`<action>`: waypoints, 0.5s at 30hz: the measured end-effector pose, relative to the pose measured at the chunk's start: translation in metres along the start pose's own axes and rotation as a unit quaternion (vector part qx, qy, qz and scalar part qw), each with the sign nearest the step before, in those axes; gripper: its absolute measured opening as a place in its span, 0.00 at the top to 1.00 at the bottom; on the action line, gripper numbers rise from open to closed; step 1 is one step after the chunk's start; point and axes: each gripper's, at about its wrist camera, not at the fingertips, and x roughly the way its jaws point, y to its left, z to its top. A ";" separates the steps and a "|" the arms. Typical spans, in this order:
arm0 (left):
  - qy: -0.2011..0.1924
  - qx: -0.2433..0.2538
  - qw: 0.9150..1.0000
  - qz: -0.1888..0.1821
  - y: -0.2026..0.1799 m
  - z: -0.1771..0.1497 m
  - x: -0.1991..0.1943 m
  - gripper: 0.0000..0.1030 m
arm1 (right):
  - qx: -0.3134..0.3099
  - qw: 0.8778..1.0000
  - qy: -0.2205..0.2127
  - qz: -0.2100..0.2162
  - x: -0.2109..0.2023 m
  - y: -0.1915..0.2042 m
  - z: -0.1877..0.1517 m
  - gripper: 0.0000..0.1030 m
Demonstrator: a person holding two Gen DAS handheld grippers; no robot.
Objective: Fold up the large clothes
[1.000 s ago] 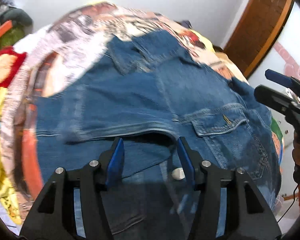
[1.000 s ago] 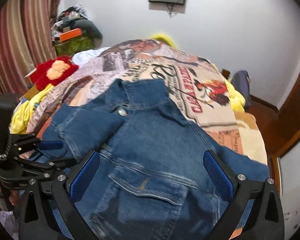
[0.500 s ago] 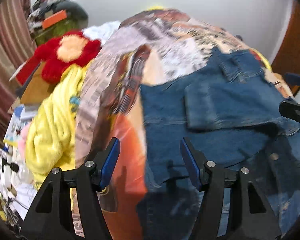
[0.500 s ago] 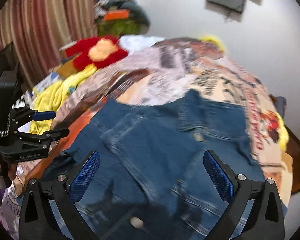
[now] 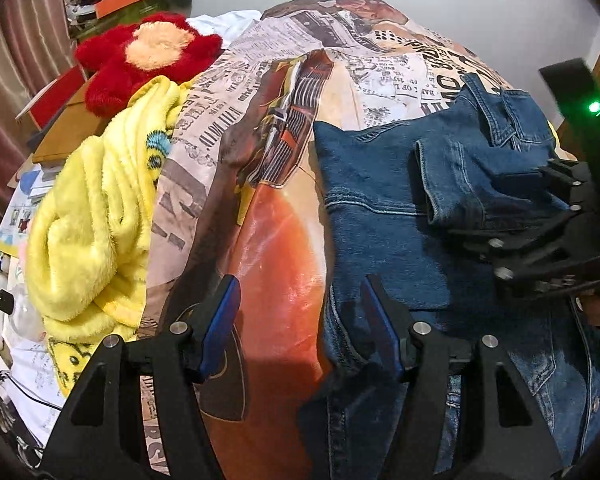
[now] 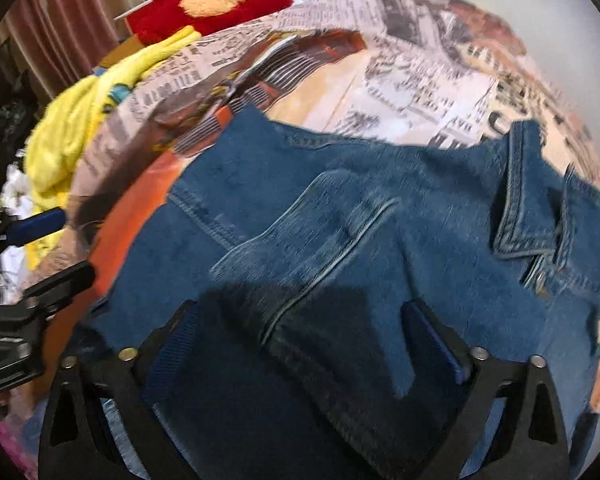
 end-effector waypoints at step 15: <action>-0.020 0.008 1.000 -0.002 -0.014 0.006 -0.022 0.40 | 0.008 0.999 -0.049 0.018 -0.032 -0.008 -0.009 0.85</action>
